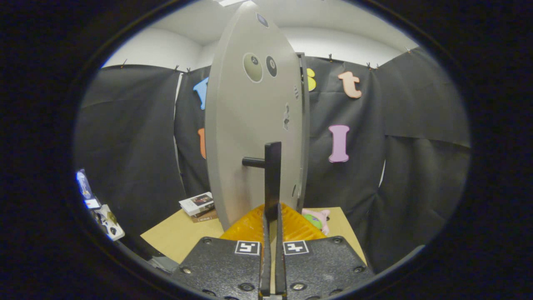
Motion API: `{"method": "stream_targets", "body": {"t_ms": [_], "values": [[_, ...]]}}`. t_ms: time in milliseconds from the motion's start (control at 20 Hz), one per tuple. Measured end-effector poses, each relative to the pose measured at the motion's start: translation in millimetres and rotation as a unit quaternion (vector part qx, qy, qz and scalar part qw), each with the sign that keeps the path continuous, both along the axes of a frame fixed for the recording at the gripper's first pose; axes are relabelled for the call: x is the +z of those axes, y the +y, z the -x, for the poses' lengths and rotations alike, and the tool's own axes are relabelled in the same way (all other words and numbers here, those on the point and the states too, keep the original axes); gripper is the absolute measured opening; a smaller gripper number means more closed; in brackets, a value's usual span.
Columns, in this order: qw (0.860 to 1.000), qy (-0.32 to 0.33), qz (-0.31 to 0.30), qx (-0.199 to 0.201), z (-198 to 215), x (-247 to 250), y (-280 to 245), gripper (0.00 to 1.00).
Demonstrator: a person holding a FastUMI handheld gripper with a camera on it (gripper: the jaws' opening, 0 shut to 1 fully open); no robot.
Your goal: Open the shoe cabinet door, grab the shoes and put them into the shoe cabinet, then close the shoe cabinet door.
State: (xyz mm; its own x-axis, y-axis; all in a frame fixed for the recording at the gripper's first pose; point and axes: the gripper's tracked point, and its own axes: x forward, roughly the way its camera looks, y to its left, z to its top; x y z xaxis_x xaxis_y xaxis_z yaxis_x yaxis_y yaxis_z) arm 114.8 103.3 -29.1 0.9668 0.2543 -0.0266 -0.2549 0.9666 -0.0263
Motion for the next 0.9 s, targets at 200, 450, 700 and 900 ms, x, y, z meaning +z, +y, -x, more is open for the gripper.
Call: {"method": "stream_targets", "body": {"t_ms": [200, 450, 700, 900], "values": [[1.000, 0.001, -0.005, -0.004, 0.3, 2.3, -35.5, 0.04], [1.000, 0.001, -0.014, -0.002, -15.1, 6.2, -81.4, 0.04], [1.000, 0.002, -0.013, 0.021, -13.3, 3.7, -82.8, 0.04], [1.000, 0.011, -0.010, 0.011, -2.1, -0.9, -87.2, 0.10]]}}
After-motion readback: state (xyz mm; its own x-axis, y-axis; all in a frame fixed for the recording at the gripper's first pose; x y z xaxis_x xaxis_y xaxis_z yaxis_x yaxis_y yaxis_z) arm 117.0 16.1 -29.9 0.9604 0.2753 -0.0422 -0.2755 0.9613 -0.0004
